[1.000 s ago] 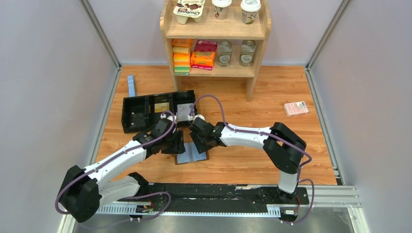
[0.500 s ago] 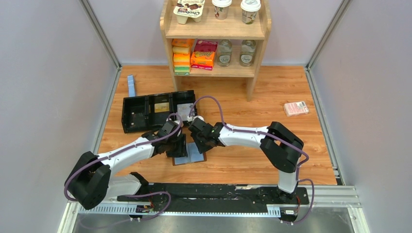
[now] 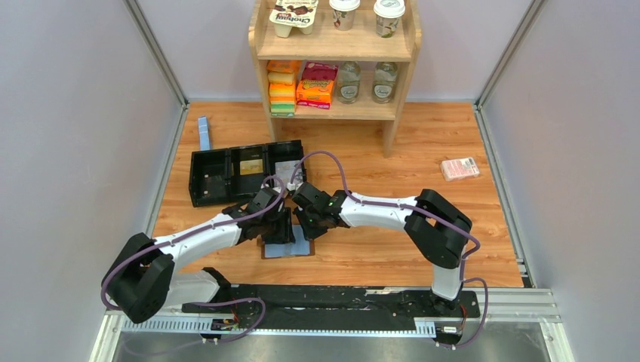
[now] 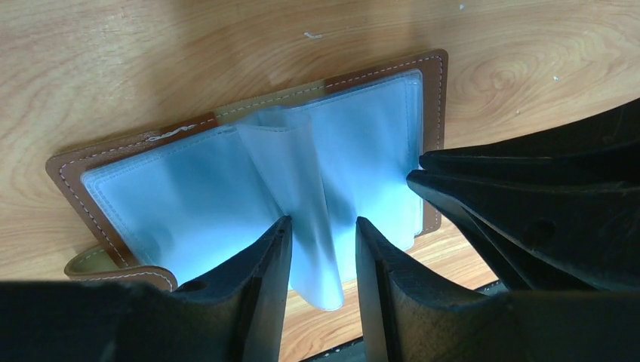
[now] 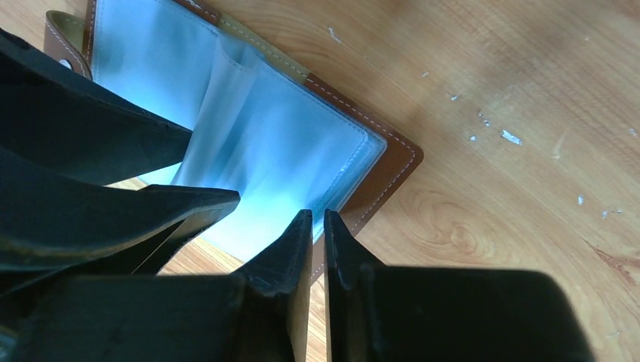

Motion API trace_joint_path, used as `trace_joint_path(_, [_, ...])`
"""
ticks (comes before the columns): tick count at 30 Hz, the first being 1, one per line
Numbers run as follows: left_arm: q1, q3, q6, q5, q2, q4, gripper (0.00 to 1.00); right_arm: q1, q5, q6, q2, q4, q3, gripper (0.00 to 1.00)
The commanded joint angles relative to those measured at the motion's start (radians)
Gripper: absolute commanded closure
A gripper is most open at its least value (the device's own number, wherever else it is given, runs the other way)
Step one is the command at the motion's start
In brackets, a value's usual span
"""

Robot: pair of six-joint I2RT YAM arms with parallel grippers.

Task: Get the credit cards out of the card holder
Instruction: Reset both arms

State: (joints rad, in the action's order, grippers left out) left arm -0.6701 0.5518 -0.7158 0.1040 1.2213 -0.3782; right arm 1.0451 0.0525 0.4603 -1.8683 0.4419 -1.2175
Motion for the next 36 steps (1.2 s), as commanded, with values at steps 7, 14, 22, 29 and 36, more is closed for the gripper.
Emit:
trace_joint_path(7, [-0.008,0.057,0.004,-0.23,-0.115,-0.227,0.51,0.004,-0.04,0.015,-0.006,-0.014,-0.011,0.81])
trace_joint_path(14, [-0.006,0.068,-0.019,-0.34,-0.08,-0.337,0.43,-0.003,-0.051,0.015,-0.029,0.0,-0.013,0.77])
trace_joint_path(22, [-0.006,0.054,-0.034,-0.388,0.007,-0.34,0.46,-0.011,-0.045,0.012,-0.008,0.003,-0.011,0.73])
trace_joint_path(29, [-0.008,0.028,-0.06,-0.296,0.024,-0.242,0.72,-0.011,-0.01,0.028,0.034,-0.014,-0.02,0.58])
trace_joint_path(36, [-0.008,0.008,-0.099,-0.227,0.037,-0.171,0.75,-0.011,0.007,0.037,0.028,-0.025,-0.022,0.52])
